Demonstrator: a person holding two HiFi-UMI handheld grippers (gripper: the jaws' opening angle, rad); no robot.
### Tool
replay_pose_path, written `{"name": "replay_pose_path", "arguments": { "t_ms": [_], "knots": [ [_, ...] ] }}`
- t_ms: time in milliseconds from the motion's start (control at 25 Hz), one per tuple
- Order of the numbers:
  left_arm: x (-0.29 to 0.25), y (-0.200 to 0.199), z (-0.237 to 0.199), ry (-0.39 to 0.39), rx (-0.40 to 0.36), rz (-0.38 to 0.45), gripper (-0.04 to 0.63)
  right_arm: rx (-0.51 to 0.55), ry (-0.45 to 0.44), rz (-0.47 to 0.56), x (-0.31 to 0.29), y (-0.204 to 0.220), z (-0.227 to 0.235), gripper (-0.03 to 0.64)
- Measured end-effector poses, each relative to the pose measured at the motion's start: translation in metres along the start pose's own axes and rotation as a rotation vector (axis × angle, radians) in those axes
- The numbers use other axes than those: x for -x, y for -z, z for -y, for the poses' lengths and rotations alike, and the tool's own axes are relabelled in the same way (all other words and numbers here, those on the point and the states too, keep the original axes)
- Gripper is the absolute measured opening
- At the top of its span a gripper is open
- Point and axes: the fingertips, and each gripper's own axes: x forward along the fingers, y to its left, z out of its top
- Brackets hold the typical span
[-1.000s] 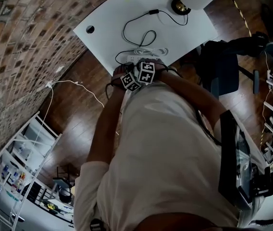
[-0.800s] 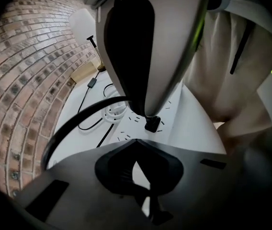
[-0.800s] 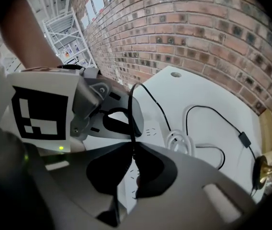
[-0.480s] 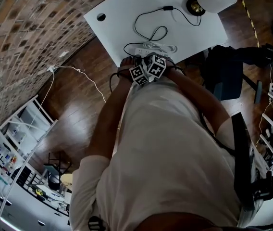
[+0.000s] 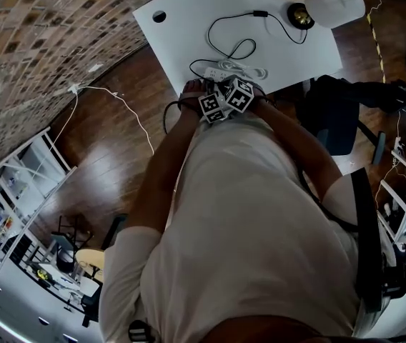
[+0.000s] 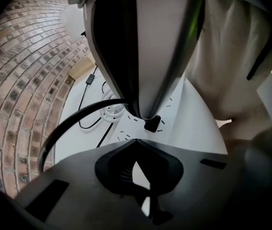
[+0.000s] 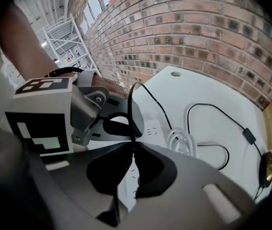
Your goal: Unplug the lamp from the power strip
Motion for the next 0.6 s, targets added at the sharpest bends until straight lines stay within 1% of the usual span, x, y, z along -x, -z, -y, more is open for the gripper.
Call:
{"name": "replay_pose_path", "arguments": {
  "t_ms": [120, 240, 320, 440, 480, 600],
  "knots": [
    [-0.0062, 0.0020, -0.0018, -0.016, 0.024, 0.017, -0.015, 0.012, -0.005, -0.017, -0.0014, -0.0014, -0.0003, 0.015],
    [-0.0076, 0.0031, -0.0018, -0.024, 0.022, 0.030, -0.015, 0.044, -0.014, -0.043, -0.0026, -0.0047, 0.0006, 0.015],
    [-0.0063, 0.0014, -0.0015, -0.035, 0.006, 0.036, -0.016, 0.049, -0.020, -0.050, -0.0015, -0.0025, 0.0000, 0.014],
    [-0.0078, 0.0023, 0.0005, -0.048, -0.036, 0.021, -0.017, 0.031, -0.016, -0.052, 0.0007, 0.0007, -0.0008, 0.014],
    [-0.0082, 0.0026, -0.0007, -0.052, -0.033, 0.020, -0.017, 0.025, -0.013, -0.060, 0.0003, -0.0003, 0.0000, 0.014],
    [-0.0076, 0.0036, 0.0002, -0.031, 0.029, 0.027, -0.017, 0.049, -0.010, -0.094, -0.0026, -0.0038, 0.0004, 0.014]
  ]
}}
